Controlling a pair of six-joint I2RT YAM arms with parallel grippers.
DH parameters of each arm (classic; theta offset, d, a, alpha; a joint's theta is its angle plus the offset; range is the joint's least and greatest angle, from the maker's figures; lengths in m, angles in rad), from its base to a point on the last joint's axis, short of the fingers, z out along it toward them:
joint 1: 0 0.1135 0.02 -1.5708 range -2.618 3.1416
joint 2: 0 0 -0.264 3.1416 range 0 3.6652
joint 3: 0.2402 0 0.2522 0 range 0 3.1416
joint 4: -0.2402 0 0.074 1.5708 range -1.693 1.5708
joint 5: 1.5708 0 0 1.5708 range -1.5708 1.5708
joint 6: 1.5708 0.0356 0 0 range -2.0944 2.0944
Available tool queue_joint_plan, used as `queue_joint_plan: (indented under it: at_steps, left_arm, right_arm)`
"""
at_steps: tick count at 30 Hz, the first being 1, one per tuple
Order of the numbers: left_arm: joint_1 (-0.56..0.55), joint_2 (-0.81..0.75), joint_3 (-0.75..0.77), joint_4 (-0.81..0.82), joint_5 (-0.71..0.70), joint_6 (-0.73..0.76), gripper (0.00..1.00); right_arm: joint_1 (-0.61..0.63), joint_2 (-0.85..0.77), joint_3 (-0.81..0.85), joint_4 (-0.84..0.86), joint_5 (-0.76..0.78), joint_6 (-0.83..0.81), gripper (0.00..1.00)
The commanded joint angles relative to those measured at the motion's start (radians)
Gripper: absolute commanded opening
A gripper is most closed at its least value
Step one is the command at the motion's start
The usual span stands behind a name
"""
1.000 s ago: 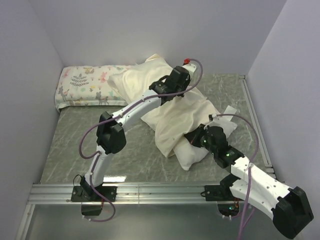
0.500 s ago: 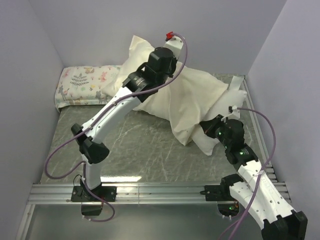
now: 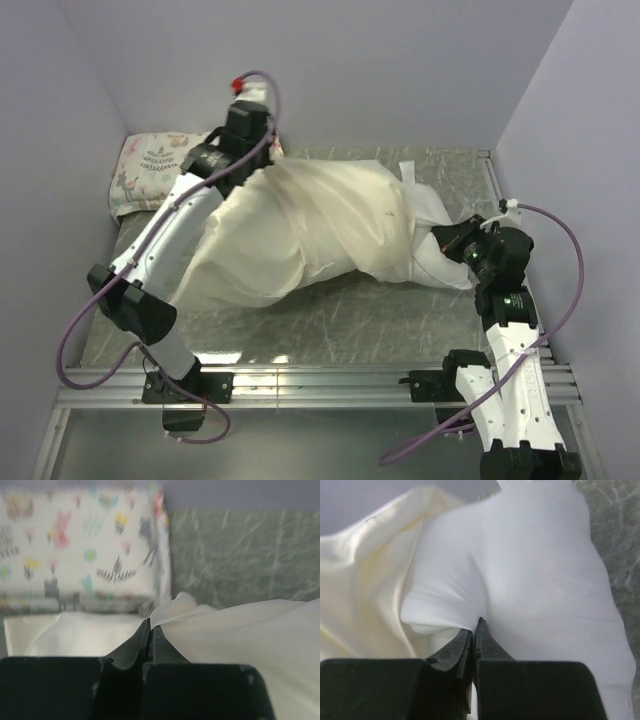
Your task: Remove the pillowcase from the pillow
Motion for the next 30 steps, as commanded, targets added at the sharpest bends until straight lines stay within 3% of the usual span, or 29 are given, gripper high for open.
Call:
queue_joint_plan:
  at_steps: [1,4,7,11,13,16,19,20,22,23,26,27,29,30]
  left_arm:
    - [0.351,-0.203,-0.137,0.037,-0.024,-0.222,0.00]
    - [0.537,-0.250,-0.313,0.080,0.155,-0.310,0.00]
    - [0.619,-0.262,-0.398,0.099,0.234,-0.306,0.00]
    - [0.634,-0.296,-0.458,0.111,0.290,-0.286,0.00]
    - [0.625,-0.340,-0.493,0.157,0.473,-0.283,0.00]
    - [0.517,-0.372,-0.530,0.151,0.484,-0.275,0.00]
    - [0.406,-0.383,-0.561,0.151,0.457,-0.261,0.00]
    - [0.385,-0.385,-0.573,0.150,0.455,-0.256,0.00]
    - [0.329,-0.382,-0.573,0.139,0.444,-0.246,0.02]
    - [0.311,-0.380,-0.570,0.130,0.421,-0.237,0.05]
    - [0.237,-0.397,-0.553,0.128,0.383,-0.224,0.36]
    - [0.201,-0.403,-0.544,0.127,0.378,-0.223,0.57]
    - [0.153,-0.406,-0.503,0.119,0.339,-0.210,0.77]
    - [0.101,-0.402,-0.487,0.108,0.322,-0.209,0.80]
  right_arm:
    - [-0.108,0.024,-0.001,-0.122,0.082,-0.066,0.00]
    - [-0.133,0.038,-0.027,-0.099,0.065,-0.064,0.00]
    - [-0.150,0.034,-0.048,-0.089,0.074,-0.072,0.00]
    - [-0.154,0.015,-0.048,-0.089,0.073,-0.070,0.00]
    - [-0.153,0.009,-0.047,-0.073,0.024,-0.066,0.00]
    - [-0.130,0.018,-0.025,-0.046,-0.116,-0.090,0.00]
    - [-0.008,0.017,0.025,-0.065,-0.100,-0.128,0.21]
    - [0.066,0.012,0.042,-0.094,-0.017,-0.139,0.37]
    - [0.157,0.008,0.086,-0.118,0.046,-0.158,0.52]
    - [0.183,0.006,0.100,-0.134,0.072,-0.159,0.61]
    - [0.243,0.011,0.145,-0.161,0.137,-0.170,0.70]
    - [0.251,0.021,0.159,-0.164,0.143,-0.175,0.72]
    - [0.264,0.047,0.166,-0.158,0.135,-0.179,0.76]
    - [0.272,0.063,0.174,-0.155,0.126,-0.188,0.77]
